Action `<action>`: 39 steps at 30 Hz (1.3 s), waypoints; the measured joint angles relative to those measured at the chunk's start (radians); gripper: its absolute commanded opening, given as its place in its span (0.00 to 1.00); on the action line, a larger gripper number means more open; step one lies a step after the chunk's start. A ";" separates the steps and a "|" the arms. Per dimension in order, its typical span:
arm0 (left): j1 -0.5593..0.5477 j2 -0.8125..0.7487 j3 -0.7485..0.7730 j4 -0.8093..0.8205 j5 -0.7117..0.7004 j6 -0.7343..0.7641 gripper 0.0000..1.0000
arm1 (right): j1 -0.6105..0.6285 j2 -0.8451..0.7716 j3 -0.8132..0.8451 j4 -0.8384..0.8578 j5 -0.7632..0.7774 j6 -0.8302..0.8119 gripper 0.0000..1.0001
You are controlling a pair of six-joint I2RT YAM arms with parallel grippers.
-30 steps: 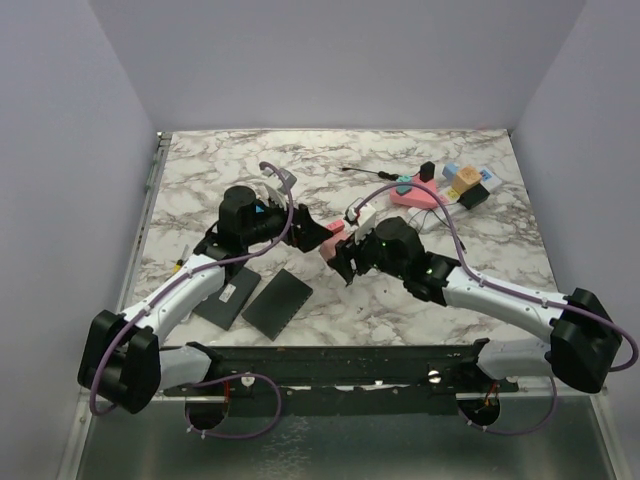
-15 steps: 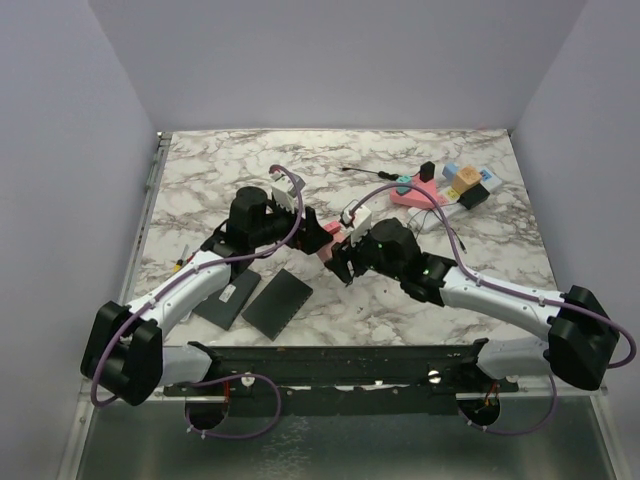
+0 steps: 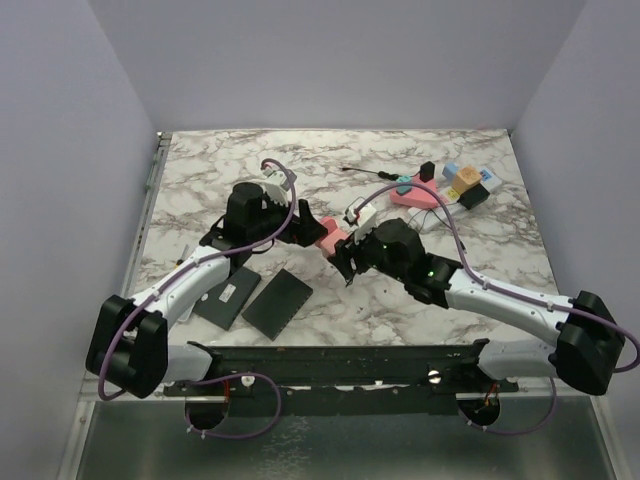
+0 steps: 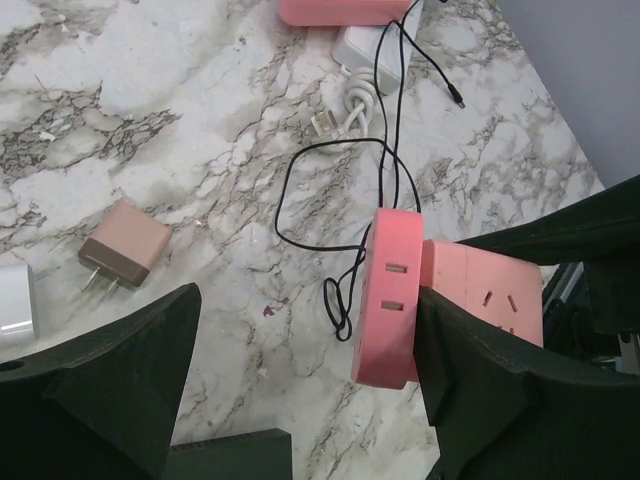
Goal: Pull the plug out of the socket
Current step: Remove the plug from the socket.
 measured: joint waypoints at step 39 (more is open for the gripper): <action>0.087 0.151 -0.013 0.276 0.333 -0.309 0.55 | 0.006 -0.153 -0.110 0.123 0.061 0.036 0.01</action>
